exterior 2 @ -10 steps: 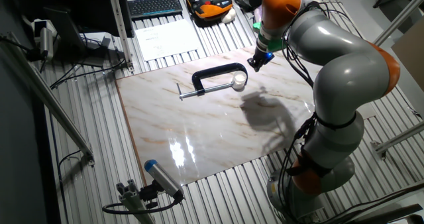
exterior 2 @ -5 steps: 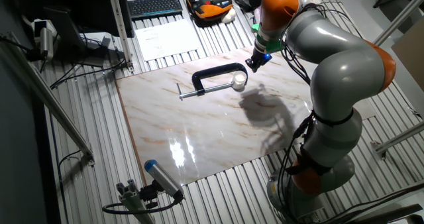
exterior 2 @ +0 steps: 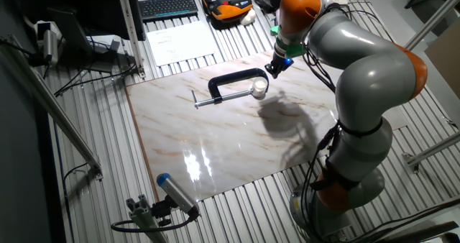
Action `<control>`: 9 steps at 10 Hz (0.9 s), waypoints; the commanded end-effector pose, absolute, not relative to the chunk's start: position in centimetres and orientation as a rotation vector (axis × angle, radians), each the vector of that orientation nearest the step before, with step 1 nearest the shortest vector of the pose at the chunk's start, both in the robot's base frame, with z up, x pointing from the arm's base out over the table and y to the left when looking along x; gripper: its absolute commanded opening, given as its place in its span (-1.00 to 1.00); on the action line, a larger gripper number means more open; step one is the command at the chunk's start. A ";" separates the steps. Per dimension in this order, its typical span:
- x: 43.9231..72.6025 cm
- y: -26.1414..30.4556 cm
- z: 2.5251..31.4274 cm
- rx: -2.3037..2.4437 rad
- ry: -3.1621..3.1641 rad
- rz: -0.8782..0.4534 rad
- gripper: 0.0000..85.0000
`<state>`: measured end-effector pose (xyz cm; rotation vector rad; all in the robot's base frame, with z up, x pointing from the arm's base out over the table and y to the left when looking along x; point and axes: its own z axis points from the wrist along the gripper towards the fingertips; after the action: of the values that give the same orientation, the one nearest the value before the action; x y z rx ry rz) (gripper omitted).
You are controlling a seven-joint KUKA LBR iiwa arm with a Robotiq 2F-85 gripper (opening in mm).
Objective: Unscrew the lid from the jar
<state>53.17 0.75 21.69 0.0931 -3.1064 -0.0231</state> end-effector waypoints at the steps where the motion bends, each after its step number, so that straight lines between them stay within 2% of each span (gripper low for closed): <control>1: 53.2 0.9 21.7 0.087 -3.110 -0.018 -1.00; 9: 54.6 2.4 19.3 0.077 -3.124 -0.021 -1.00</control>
<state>54.59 2.38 19.27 0.0774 -3.1248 -0.0207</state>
